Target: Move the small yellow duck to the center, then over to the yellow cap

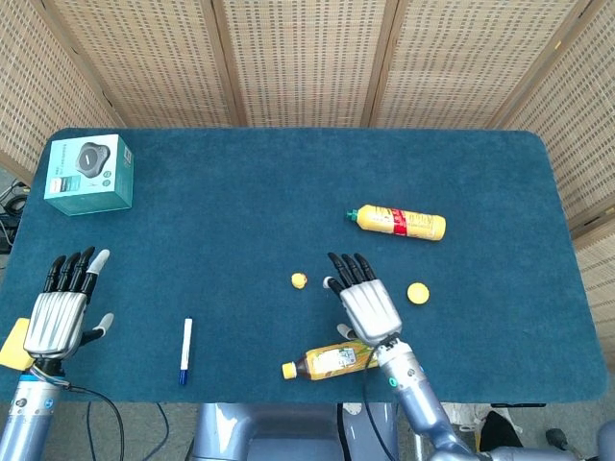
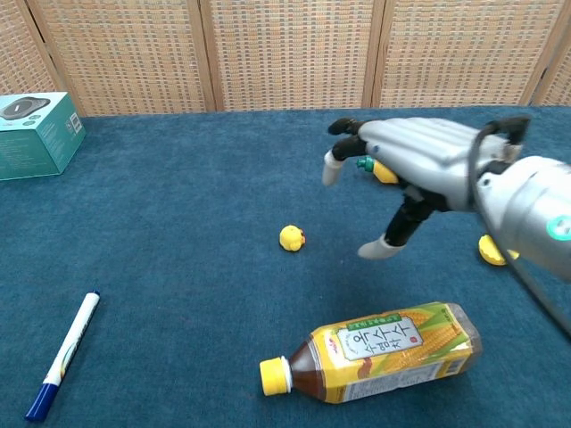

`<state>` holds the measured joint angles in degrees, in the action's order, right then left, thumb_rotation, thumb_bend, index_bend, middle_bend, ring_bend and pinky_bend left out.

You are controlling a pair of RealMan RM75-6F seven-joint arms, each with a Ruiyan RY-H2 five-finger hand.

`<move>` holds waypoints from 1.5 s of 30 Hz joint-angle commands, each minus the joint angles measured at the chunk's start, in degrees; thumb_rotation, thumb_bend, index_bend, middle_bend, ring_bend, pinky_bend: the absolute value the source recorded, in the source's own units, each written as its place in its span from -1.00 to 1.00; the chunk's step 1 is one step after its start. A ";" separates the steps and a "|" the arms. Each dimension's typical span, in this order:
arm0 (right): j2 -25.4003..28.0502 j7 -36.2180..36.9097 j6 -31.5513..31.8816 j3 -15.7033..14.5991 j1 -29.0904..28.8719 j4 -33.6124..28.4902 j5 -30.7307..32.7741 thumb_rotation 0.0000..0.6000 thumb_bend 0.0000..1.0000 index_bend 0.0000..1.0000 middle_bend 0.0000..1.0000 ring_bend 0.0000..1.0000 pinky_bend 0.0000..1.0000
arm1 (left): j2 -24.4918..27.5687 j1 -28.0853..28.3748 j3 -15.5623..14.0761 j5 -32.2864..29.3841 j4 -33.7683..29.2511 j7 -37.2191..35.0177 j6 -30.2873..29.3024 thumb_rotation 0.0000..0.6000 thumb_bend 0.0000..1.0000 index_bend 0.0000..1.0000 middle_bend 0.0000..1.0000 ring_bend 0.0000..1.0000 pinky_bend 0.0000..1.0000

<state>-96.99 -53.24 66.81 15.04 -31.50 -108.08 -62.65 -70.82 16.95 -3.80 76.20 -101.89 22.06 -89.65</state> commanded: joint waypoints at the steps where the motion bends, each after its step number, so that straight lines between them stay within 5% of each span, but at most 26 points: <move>1: -6.94 -4.66 -0.12 2.56 -5.11 5.63 5.28 1.00 -0.89 -0.38 -1.00 -1.00 -1.00 | 0.09 -0.25 0.39 0.52 0.26 -0.92 0.72 1.00 -0.48 -1.00 -1.00 -1.00 -1.00; 7: -11.73 -5.61 -0.53 4.27 -8.80 10.53 9.53 1.00 -0.89 -0.36 -1.00 -1.00 -1.00 | 0.41 -0.59 0.97 1.15 0.40 -2.29 1.91 1.00 -0.48 -1.00 -1.00 -1.00 -1.00; 20: -16.51 -7.17 -2.06 7.89 -16.60 18.76 17.54 1.00 -0.47 -0.32 -1.00 -1.00 -1.00 | 0.96 -1.17 2.87 0.41 1.32 -4.41 5.18 1.00 -0.48 -1.00 -1.00 -1.00 -1.00; 45: -17.06 -4.58 -5.99 8.03 -23.85 31.02 26.66 1.00 -0.46 -0.29 -1.00 -1.00 -1.00 | 0.61 -1.44 5.34 -1.38 2.81 -4.34 9.94 1.00 -0.48 -1.00 -1.00 -1.00 -1.00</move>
<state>-114.02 -58.23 61.25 23.22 -55.06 -77.66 -36.34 -70.21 15.52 1.53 74.82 -99.10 17.71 -79.74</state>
